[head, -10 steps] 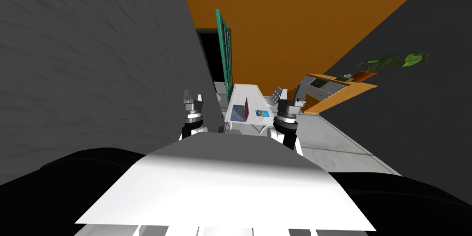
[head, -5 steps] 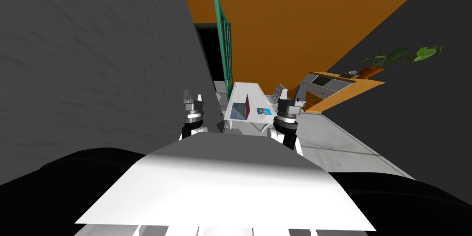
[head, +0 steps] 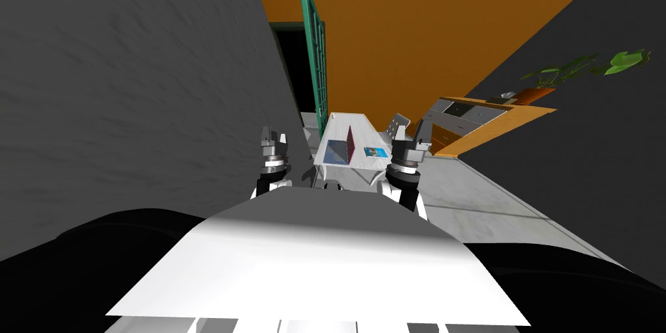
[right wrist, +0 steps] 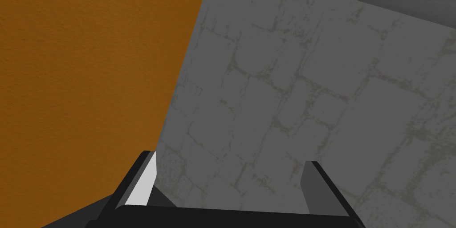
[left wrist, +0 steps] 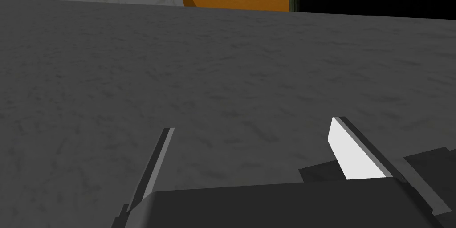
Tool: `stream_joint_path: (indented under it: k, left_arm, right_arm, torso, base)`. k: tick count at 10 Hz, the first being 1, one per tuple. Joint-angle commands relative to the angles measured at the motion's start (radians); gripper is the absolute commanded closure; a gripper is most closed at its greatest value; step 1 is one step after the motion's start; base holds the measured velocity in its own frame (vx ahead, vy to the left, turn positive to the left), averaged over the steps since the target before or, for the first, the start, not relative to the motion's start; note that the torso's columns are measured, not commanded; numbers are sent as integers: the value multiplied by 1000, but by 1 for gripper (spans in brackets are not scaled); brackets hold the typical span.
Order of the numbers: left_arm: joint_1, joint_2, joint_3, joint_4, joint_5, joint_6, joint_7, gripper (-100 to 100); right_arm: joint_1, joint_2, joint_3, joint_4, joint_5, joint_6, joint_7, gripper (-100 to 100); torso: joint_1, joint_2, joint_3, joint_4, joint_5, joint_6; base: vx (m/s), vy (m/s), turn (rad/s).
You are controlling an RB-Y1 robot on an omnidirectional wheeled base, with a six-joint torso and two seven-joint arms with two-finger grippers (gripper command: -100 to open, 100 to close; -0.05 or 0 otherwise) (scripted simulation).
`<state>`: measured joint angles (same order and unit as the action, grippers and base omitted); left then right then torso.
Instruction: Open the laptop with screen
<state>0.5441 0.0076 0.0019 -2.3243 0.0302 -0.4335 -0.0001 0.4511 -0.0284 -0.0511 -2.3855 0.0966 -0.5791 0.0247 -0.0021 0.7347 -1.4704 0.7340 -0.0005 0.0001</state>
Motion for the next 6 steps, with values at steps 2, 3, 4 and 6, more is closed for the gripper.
stream_joint_path:
  k: [2, 3, 4, 6]
  left_arm:
    - [-8, 80, 0, 28, -13, 24, -9, -100]
    - [-13, 108, 0, 48, -23, 42, -16, -100]
    - [-18, 125, -1, 70, -34, 61, -24, -100]
    - [-26, 136, -2, 103, -51, 91, -35, -100]
  right_arm:
    - [0, 0, 0, 0, 0, 0, 0, 0]
    - [0, 0, 0, 0, 0, 0, 0, 0]
    - [0, 0, 0, 0, 0, 0, 0, 0]
    - [0, 0, 0, 0, 0, 0, 0, 0]
  torso:
    - [0, 3, -6, 4, 0, 0]
    - [1, 3, -6, 4, 0, 0]
    - [0, 3, -6, 4, 0, 0]
    - [-1, 4, -5, 4, -1, 0]
  base:
    - [8, -86, -16]
    - [14, -132, -35]
    - [7, -198, -42]
    - [6, -216, -33]
